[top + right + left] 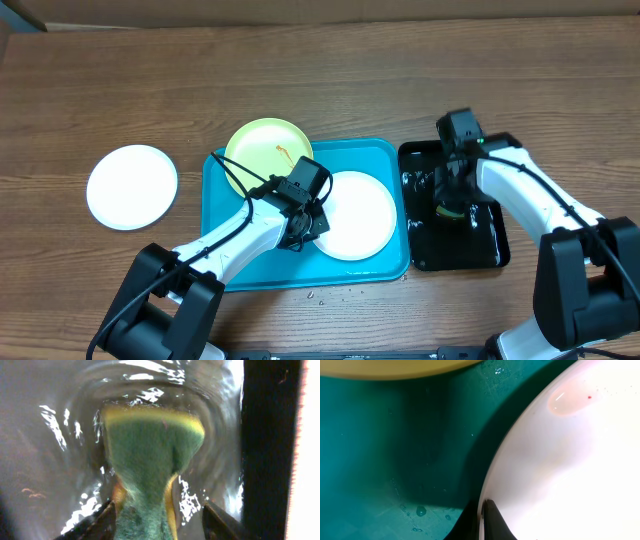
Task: Clean dirty plates on tray and stack at the side
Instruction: 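Rinse the sponge in the black tray water with the right gripper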
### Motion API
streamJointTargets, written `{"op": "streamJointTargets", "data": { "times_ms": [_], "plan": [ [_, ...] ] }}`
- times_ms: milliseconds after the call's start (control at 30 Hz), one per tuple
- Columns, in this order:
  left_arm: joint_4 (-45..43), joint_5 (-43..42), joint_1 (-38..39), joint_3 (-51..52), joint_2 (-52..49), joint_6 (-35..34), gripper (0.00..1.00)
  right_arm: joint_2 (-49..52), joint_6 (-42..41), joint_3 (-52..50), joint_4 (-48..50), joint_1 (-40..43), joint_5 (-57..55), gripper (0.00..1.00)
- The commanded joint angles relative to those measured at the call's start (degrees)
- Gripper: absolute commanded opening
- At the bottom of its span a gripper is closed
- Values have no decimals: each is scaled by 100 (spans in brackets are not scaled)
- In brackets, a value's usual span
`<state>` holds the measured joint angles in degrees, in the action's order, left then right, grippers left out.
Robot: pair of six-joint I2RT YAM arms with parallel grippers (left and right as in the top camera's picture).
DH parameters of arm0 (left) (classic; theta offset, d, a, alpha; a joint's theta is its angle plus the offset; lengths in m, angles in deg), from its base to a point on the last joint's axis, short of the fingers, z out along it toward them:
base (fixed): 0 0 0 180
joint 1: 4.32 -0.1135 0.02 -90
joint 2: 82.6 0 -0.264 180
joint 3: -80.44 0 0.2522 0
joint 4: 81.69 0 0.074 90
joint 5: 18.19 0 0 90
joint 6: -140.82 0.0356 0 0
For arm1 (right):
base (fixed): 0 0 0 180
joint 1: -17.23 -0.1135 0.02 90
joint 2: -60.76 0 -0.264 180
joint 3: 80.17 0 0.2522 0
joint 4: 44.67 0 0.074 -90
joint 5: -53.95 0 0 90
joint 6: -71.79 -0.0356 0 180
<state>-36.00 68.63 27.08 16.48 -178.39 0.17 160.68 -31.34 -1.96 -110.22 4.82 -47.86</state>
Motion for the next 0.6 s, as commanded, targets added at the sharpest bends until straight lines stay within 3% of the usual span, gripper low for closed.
{"op": "streamJointTargets", "data": {
  "times_ms": [0,67,133,200,233,267,567],
  "plan": [
    [79,188,11,157,-170,138,4,-33,-13,507,-87,7,-17,65],
    [92,188,11,157,-170,140,4,-31,-13,505,-61,9,-17,68],
    [101,190,11,157,-170,140,4,-15,-20,485,-66,24,-15,65],
    [101,188,11,157,-170,138,4,-15,-39,415,-44,24,-13,43],
    [101,188,11,157,-170,138,4,-13,-42,393,-44,24,-15,20],
    [98,188,11,157,-170,138,4,2,-61,363,-33,22,-13,5],
    [90,188,11,157,-170,138,4,22,-195,-413,848,22,264,4]
  ]
}}
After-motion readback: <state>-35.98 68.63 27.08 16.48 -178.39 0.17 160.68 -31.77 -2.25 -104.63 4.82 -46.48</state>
